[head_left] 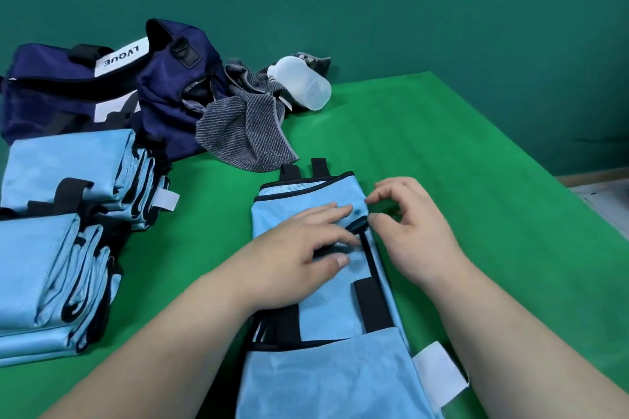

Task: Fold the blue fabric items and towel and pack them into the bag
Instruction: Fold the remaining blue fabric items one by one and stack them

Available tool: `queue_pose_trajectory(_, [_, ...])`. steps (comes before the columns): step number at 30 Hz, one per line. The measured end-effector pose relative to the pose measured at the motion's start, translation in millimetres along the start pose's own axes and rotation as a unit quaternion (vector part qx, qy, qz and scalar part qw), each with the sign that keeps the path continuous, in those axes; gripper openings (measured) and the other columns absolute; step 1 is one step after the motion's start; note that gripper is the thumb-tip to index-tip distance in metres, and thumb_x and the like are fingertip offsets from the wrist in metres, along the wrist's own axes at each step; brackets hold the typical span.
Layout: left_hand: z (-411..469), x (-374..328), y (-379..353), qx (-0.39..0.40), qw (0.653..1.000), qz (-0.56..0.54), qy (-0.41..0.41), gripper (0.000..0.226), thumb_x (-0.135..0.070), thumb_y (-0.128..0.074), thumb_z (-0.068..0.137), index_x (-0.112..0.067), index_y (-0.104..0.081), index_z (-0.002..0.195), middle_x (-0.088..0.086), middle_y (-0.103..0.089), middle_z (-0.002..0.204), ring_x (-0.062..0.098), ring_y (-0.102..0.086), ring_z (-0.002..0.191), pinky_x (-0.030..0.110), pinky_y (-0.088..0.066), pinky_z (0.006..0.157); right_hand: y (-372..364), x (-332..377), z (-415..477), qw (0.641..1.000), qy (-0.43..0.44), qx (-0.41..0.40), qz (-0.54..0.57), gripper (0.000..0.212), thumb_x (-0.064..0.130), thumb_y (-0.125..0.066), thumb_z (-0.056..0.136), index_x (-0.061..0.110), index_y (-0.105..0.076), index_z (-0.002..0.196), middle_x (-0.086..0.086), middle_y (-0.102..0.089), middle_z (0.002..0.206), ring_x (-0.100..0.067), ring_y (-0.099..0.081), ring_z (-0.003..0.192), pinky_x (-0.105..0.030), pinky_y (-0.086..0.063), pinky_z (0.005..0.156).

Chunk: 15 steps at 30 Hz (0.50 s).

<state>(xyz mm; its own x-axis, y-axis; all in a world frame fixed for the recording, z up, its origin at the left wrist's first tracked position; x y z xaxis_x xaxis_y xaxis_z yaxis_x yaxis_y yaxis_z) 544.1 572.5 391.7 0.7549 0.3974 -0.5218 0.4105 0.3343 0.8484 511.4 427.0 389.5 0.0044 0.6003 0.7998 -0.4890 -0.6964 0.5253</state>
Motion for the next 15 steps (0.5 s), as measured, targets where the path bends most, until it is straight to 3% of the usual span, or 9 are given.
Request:
queue_pose_trajectory(3, [-6.4,16.9,18.7,-0.040,0.998,0.042,0.006,0.040,-0.055,-0.041,0.093,-0.037,-0.064,0.122,-0.018,-0.036,0.155,-0.003,-0.015,0.147,0.033,-0.020,0.121,-20.7,8.9,-1.5,0.993,0.039,0.102,-0.035,0.034,0.011,-0.059,0.094,0.024,-0.067,0.123,0.012,-0.049,0.145,-0.005,-0.033,0.142,-0.034,-0.024,0.120])
queue_pose_trajectory(6, [-9.0,53.1,13.7,0.039,0.980,0.186,0.063,0.065,-0.068,-0.018,0.089,-0.044,-0.039,0.145,-0.016,-0.005,0.164,0.003,0.011,0.150,0.042,-0.002,0.124,-38.0,12.8,-5.9,0.972,0.051,0.188,-0.131,0.040,0.020,-0.045,0.104,0.023,-0.052,0.143,0.011,-0.030,0.160,-0.002,-0.014,0.150,-0.036,-0.008,0.125])
queue_pose_trajectory(9, [-12.5,80.6,5.0,0.108,0.968,0.206,0.091,0.069,-0.072,-0.008,0.090,-0.047,-0.013,0.154,-0.021,0.018,0.160,-0.002,0.027,0.144,0.043,0.007,0.123,-43.6,12.7,-8.1,0.955,0.046,0.206,-0.208,0.039,0.028,-0.037,0.106,0.024,-0.050,0.143,0.008,-0.025,0.163,-0.005,-0.012,0.151,-0.033,0.001,0.123])
queue_pose_trajectory(15, [-10.5,92.7,5.6,0.092,0.972,0.202,0.080,0.069,-0.074,-0.013,0.090,-0.049,-0.001,0.153,-0.026,0.027,0.156,-0.003,0.036,0.139,0.037,0.012,0.122,-40.9,13.4,-10.8,0.951,0.039,0.198,-0.235,0.040,0.036,-0.032,0.107,0.021,-0.052,0.138,0.008,-0.028,0.162,-0.006,-0.011,0.151,-0.037,0.001,0.123])
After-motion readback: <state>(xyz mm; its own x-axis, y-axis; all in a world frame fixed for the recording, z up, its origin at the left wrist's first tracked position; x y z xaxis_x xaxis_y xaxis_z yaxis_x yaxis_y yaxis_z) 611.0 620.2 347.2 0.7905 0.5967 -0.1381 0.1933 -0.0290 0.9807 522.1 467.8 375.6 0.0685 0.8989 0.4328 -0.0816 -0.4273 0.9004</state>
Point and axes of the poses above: each hand's wrist, its own z-axis towards the middle knuckle, its own y-axis out of the back of the hand, x = y × z, the point moved 10 cm from there along z, towards the middle knuckle
